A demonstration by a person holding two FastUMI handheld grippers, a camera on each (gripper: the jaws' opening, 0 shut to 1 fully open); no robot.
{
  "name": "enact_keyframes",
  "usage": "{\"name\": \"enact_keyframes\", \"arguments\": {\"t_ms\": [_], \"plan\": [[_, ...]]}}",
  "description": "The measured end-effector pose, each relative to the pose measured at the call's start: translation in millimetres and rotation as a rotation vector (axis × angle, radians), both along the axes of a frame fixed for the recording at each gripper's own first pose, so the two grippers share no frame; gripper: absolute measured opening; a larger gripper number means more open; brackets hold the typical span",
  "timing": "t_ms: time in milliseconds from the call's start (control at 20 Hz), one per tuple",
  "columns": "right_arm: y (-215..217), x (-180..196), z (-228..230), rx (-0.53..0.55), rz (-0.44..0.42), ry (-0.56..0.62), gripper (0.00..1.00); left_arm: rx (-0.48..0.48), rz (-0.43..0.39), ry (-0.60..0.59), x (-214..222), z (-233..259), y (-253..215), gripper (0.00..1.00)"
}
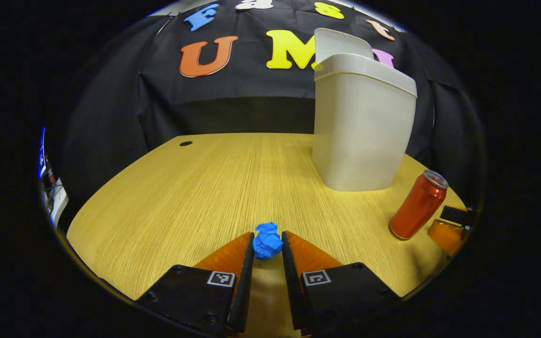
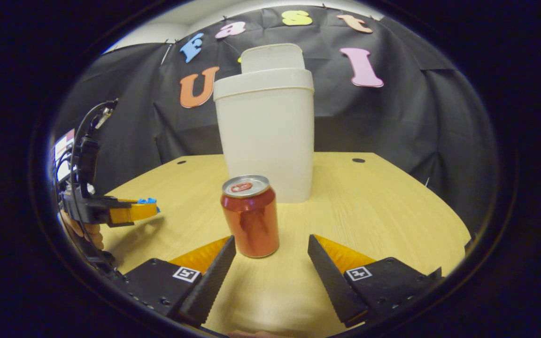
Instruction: Press the lid of the desktop garbage bin to open it, pick up the crumpled paper on the desktop and throw it into the bin, then pick up the pop can on the desktop and drop it into the bin, and finally close the garbage bin lid.
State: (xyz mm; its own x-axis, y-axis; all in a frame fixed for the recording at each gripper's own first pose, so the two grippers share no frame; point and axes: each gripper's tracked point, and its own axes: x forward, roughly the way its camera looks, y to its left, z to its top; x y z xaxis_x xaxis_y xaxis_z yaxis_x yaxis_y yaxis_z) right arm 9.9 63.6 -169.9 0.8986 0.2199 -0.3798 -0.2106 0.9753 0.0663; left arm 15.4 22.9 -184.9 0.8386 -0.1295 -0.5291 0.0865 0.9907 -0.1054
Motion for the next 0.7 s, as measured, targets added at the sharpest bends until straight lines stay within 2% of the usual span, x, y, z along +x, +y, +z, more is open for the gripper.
{"name": "enact_keyframes", "arguments": {"t_ms": [50, 100, 250, 550, 700], "plan": [[7, 3, 0, -0.006, 0.009, -0.001, 0.94, -0.023, -0.02, -0.002, -4, 4, -5, 0.38], [13, 5, 0, -0.012, 0.012, -0.004, 0.96, -0.026, -0.031, -0.012, -7, 8, -7, 0.38], [24, 18, 3, -0.029, -0.006, -0.019, 0.96, -0.02, -0.037, -0.038, -10, 15, -5, 0.38], [34, 38, 0, -0.038, -0.038, -0.01, 0.96, 0.03, -0.001, -0.102, -9, 30, 11, 0.38], [37, 36, 2, -0.004, -0.037, 0.004, 0.82, 0.068, 0.035, -0.158, -4, 43, 23, 0.38]]}}
